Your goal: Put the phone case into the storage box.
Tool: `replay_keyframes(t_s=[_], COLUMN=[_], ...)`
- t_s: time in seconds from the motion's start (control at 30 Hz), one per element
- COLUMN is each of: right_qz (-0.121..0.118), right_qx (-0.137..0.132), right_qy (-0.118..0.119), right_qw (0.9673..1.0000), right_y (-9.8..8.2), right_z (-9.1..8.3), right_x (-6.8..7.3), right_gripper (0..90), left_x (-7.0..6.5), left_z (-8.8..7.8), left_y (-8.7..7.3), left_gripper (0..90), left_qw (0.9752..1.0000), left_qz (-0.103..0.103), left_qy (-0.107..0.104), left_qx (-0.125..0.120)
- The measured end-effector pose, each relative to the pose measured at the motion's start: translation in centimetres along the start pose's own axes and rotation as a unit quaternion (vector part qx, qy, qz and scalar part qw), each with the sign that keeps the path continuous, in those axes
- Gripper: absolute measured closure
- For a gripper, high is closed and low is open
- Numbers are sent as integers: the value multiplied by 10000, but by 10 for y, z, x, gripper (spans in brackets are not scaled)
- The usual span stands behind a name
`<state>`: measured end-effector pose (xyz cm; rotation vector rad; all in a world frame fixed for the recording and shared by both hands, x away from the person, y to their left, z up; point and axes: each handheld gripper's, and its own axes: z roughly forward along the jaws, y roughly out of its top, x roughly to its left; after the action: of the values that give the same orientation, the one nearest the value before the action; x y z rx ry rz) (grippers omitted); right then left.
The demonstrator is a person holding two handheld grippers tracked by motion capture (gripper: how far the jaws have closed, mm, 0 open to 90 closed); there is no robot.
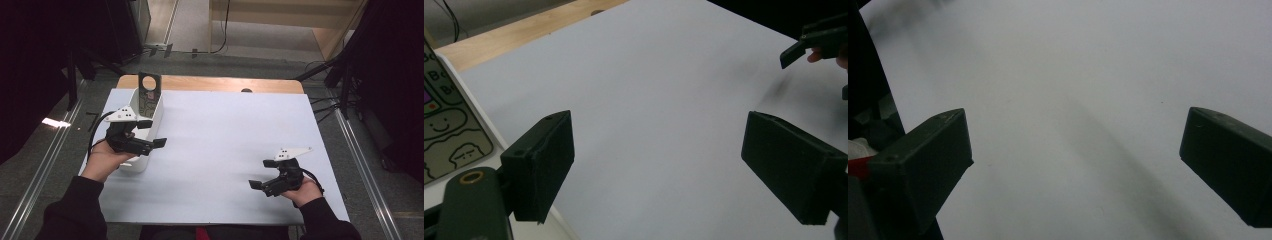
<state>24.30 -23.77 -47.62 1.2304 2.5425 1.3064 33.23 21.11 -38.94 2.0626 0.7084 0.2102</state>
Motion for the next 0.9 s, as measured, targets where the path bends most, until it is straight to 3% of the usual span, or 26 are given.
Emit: replay_keyframes(t_s=[0.9], right_qz=[-7], right_qx=[-2], right_qy=[1], right_qw=[10000], right_y=[-1], right_z=[0], right_x=[0], right_gripper=[0], left_x=[-31], left_z=[6], left_y=[-33], left_gripper=[132], left_qw=[9995], left_qz=[303], left_qy=[-80], left_qx=[29])
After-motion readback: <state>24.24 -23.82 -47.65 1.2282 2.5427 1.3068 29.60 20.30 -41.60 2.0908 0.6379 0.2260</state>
